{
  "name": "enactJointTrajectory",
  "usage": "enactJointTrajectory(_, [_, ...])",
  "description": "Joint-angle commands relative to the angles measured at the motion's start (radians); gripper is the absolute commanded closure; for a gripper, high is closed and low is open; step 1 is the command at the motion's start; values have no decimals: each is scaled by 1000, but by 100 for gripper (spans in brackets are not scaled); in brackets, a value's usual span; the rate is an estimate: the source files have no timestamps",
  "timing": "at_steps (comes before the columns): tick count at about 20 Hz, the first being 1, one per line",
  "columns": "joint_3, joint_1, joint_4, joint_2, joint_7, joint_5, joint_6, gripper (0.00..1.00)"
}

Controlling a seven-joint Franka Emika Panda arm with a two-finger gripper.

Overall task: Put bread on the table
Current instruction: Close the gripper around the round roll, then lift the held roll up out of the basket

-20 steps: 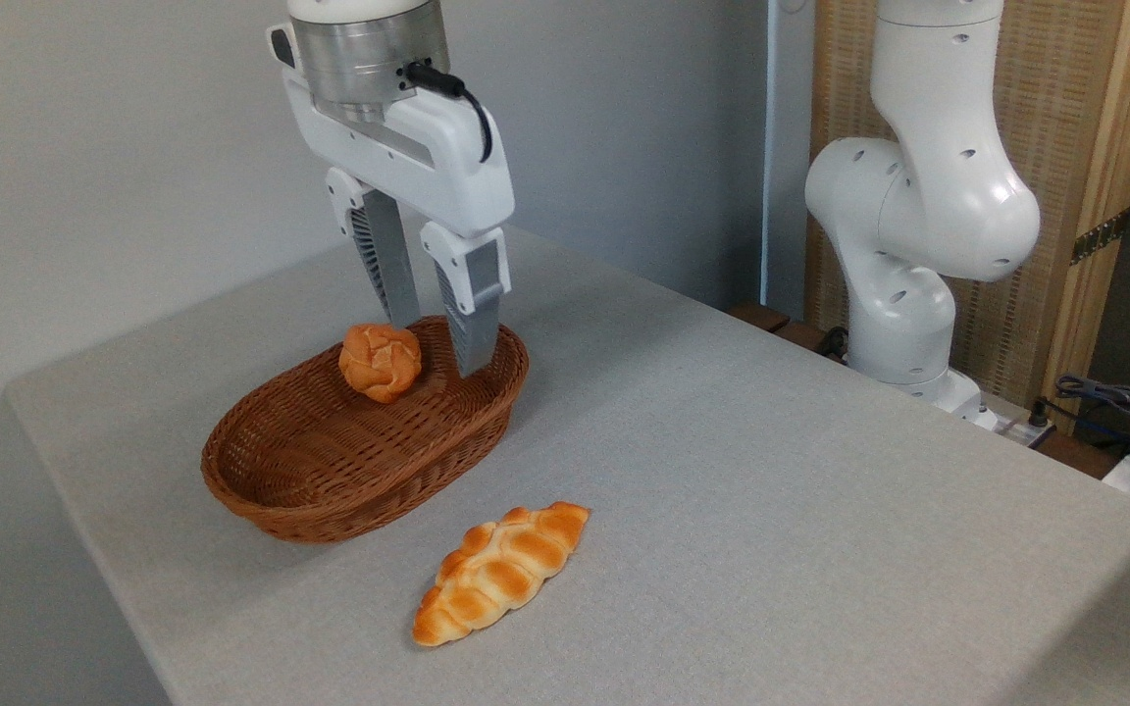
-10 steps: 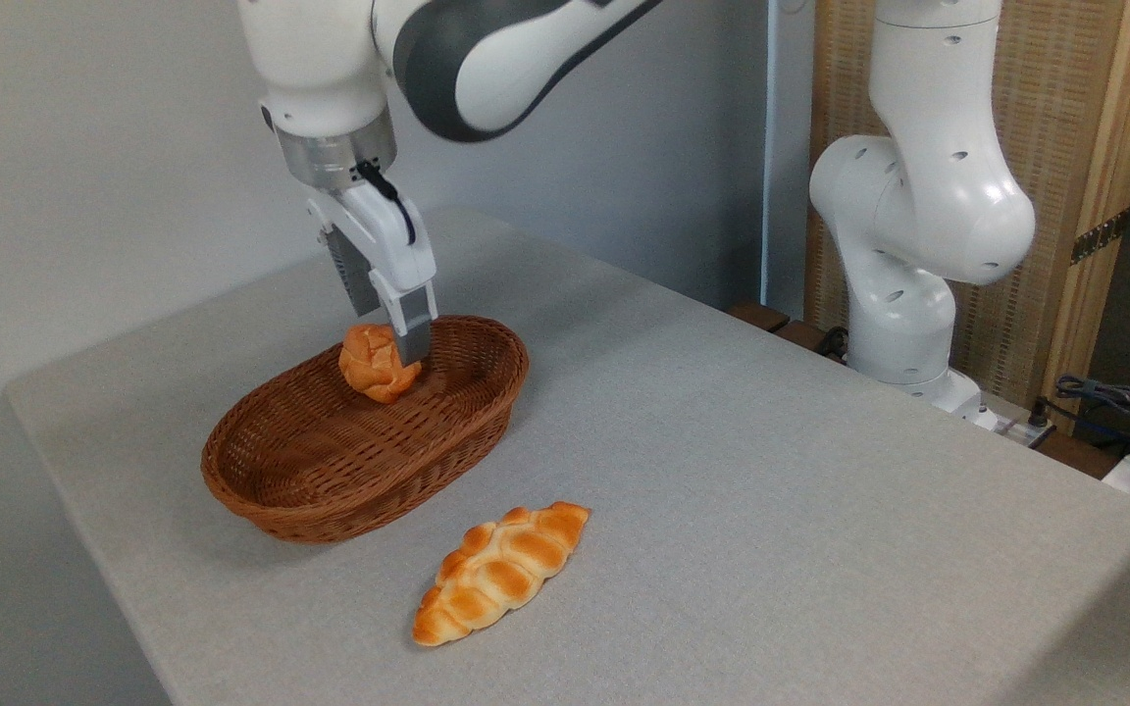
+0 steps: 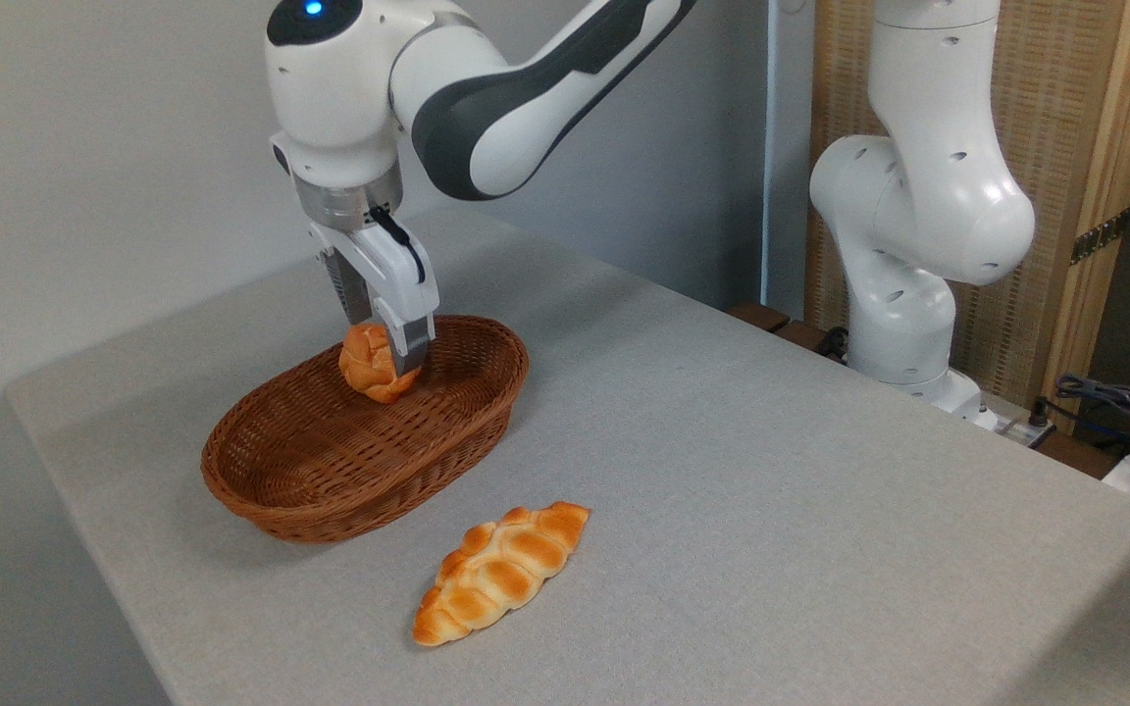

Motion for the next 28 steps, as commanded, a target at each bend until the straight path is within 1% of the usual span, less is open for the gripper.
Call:
enactJointTrajectory(1, [-8,-23,-76,-4,-1,-20,103,0])
enactJointTrajectory(2, [-11,-23,-85,-2,-3,-22,117,4])
enactJointTrajectory(3, [-11,-23,-88,-4,-1,-23,120,26])
enactJointTrajectory(4, [-11,-23,-87,-4,-1,-26,121,52])
enactJointTrajectory(5, [-11,-23,-87,-4,3,-39,122,65])
enactJointTrajectory(6, [-8,-23,-85,-4,6,-49,122,72])
enactJointTrajectory(10, [-6,-23,-87,-5,6,-51,122,73])
enactJointTrajectory(13, [-5,-23,-85,-5,8,-49,122,76])
enactJointTrajectory(17, [-5,-23,-85,-5,8,-49,122,77])
enactJointTrajectory(19, [-2,-23,-82,-8,9,-49,122,87])
enactJointTrajectory(20, [-2,-23,-78,-8,11,-42,120,89])
enactJointTrajectory(21, [0,-23,-74,-14,15,-37,120,95])
enactJointTrajectory(22, [0,-23,-67,-16,29,-37,118,98])
enactJointTrajectory(28, [28,-23,-21,-30,32,-36,99,99])
